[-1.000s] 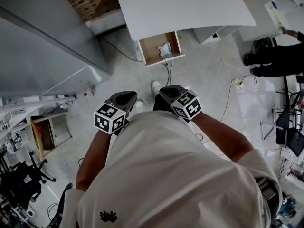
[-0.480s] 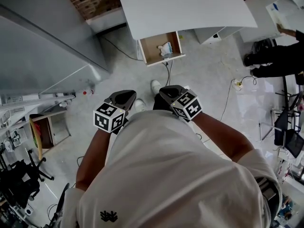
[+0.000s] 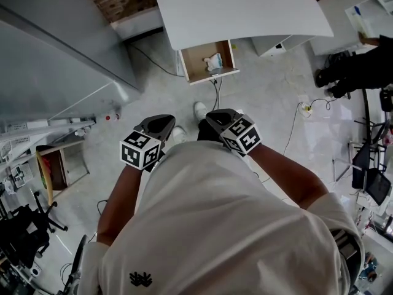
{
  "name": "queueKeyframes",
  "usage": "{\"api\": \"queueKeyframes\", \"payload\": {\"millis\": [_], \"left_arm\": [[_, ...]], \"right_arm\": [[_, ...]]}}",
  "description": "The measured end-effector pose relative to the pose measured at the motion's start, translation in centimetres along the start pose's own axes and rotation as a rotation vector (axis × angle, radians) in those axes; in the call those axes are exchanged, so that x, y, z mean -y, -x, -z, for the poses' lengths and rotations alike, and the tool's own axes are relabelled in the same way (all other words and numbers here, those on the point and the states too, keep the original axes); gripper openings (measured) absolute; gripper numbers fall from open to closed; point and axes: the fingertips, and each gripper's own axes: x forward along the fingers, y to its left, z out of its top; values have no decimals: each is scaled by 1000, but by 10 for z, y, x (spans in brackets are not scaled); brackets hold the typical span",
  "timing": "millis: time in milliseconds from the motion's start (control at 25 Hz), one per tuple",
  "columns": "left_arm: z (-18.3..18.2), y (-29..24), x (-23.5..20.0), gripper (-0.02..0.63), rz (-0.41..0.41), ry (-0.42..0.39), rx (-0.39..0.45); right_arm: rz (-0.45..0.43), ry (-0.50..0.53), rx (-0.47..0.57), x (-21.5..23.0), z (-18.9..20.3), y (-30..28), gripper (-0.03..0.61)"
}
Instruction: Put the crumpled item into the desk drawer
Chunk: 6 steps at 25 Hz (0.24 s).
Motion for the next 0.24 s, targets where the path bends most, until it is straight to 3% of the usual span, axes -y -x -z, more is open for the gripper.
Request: {"api": "queueKeyframes", "payload": {"millis": [240], "left_arm": [[2,-6,-5,32,2,4,-2]], "right_arm": [[4,0,-16,3,4,-1,29]]}}
